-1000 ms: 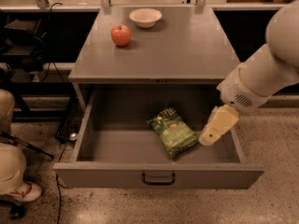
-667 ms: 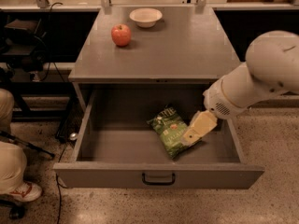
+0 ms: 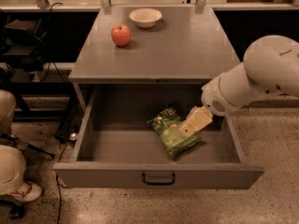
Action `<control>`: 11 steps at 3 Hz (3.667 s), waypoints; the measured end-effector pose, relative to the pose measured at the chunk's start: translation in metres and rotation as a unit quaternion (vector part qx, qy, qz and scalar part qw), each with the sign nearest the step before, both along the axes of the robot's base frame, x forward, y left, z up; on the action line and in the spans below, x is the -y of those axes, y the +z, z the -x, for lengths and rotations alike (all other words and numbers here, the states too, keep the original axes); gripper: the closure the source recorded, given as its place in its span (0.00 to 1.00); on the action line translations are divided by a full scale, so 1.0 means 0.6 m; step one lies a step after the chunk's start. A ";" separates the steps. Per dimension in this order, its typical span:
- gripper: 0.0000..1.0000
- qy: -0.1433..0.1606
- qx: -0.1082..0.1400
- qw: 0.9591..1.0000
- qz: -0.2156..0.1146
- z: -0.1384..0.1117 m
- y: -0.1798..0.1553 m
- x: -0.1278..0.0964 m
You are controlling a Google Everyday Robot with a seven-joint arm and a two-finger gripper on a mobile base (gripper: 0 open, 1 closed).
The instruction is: Pick green jalapeno chip bag from top drawer and place on counter
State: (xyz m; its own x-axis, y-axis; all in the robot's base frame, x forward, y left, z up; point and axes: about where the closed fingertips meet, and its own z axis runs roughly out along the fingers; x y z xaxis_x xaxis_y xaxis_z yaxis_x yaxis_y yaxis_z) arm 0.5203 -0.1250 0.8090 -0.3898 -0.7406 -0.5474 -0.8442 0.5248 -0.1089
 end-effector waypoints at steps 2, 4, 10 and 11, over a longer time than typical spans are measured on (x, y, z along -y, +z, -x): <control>0.00 -0.050 -0.006 0.997 -0.051 -0.065 -0.102 -0.005; 0.00 -0.104 -0.024 0.992 -0.073 -0.113 -0.189 -0.029; 0.99 -0.172 0.034 0.977 -0.120 -0.106 -0.139 0.057; 1.00 -0.177 0.105 0.975 -0.081 -0.097 0.018 0.149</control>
Offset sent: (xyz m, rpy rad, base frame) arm 0.0626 0.0018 -0.0925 0.1462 0.0084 -0.1525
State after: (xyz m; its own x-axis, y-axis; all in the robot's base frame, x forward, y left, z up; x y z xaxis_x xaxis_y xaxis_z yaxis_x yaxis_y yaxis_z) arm 0.5788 -0.2143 0.8196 -0.4720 -0.4778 -0.7409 -0.5756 0.8036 -0.1516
